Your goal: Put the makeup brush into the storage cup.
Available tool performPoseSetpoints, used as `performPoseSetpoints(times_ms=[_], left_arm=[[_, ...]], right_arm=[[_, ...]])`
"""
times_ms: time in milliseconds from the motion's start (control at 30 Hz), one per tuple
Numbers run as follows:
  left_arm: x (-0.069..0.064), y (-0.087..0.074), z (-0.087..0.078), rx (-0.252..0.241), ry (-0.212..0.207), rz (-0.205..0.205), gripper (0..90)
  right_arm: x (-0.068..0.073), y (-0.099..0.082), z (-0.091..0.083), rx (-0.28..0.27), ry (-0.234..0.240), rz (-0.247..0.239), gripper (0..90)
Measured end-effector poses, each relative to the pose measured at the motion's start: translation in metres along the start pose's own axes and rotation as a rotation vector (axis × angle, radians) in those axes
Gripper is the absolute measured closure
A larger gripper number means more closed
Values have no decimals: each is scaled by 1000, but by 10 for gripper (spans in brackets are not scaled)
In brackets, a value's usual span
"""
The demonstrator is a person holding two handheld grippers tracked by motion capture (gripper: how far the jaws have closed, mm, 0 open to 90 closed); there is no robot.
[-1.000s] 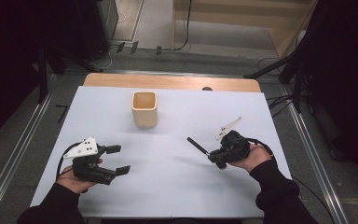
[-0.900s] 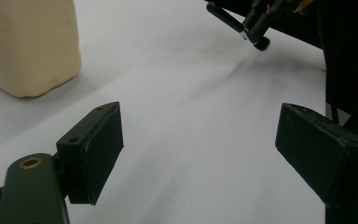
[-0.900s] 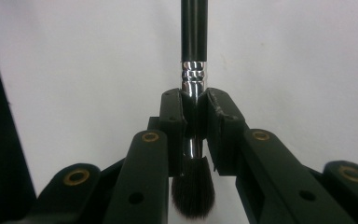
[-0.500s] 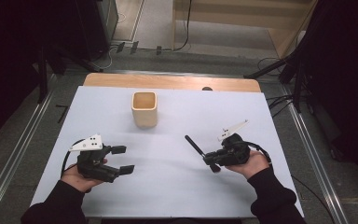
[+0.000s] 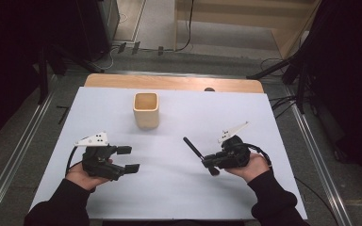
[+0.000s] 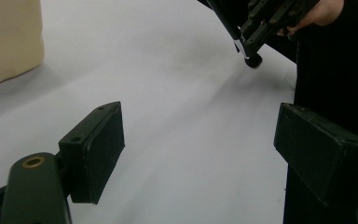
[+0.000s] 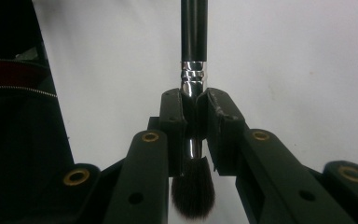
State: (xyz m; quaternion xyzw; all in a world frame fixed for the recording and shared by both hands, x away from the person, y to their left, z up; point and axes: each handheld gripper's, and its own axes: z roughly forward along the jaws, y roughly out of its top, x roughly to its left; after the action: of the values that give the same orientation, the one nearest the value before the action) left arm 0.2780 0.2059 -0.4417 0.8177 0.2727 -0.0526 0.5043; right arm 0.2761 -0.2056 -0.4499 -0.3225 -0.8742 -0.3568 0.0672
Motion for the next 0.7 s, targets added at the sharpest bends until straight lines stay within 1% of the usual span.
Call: performPoseSetpoints(times_ms=[67,133,200,300,433,467,500,533,700], left_arm=[[-1,3,2,5,-1,-19,173],[-3,5,4,10,-11,-33,179],[-4,7,5,5,-16,-45,188],[-6,11,7,8,-18,-45,198],[-6,14,11,19,-28,-52,204],[-6,14,13,24,-37,-52,206],[-6,15,13,25,-38,-52,209],[-6,16,15,29,-37,-52,211],[-7,19,19,37,-43,-56,222]], right_arm=[[0,2,-1,-5,0,-4,788],[1,3,-2,-10,7,-12,788],[2,5,-3,-23,4,-21,788],[5,8,-2,-13,9,-18,788],[7,11,0,-14,16,-35,788],[8,12,0,-9,20,-24,789],[8,13,1,-17,22,-34,789],[9,13,1,-17,21,-35,788],[13,19,5,-8,32,-46,788]])
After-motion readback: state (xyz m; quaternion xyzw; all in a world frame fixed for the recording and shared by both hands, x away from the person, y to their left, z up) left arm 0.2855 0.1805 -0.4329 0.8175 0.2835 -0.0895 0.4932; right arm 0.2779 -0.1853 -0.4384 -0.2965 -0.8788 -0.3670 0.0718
